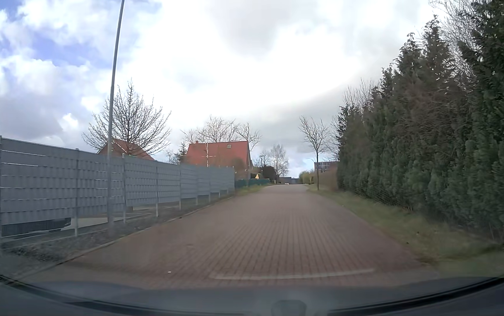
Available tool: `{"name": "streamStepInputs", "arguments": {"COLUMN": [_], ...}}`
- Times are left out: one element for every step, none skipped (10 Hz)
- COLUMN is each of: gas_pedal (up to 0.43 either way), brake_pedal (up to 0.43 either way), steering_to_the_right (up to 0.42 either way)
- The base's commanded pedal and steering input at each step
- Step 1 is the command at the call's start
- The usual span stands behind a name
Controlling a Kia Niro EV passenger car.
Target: Follow the waypoints while adhering to traffic rules and regulations
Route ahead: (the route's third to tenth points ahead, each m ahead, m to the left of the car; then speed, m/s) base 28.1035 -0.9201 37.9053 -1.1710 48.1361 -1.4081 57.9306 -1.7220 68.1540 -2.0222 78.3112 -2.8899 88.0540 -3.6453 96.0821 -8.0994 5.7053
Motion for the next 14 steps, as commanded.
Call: {"name": "streamStepInputs", "arguments": {"gas_pedal": [0.169, 0.169, 0.169, 0.169, 0.169, 0.169, 0.169, 0.157, 0.157, 0.157, 0.157, 0.157, 0.157, 0.157], "brake_pedal": [0.000, 0.000, 0.000, 0.000, 0.000, 0.000, 0.000, 0.000, 0.000, 0.000, 0.000, 0.000, 0.000, 0.000], "steering_to_the_right": [0.030, 0.030, 0.030, 0.028, 0.026, 0.025, 0.025, 0.024, 0.021, 0.014, 0.012, 0.012, 0.012, 0.012]}}
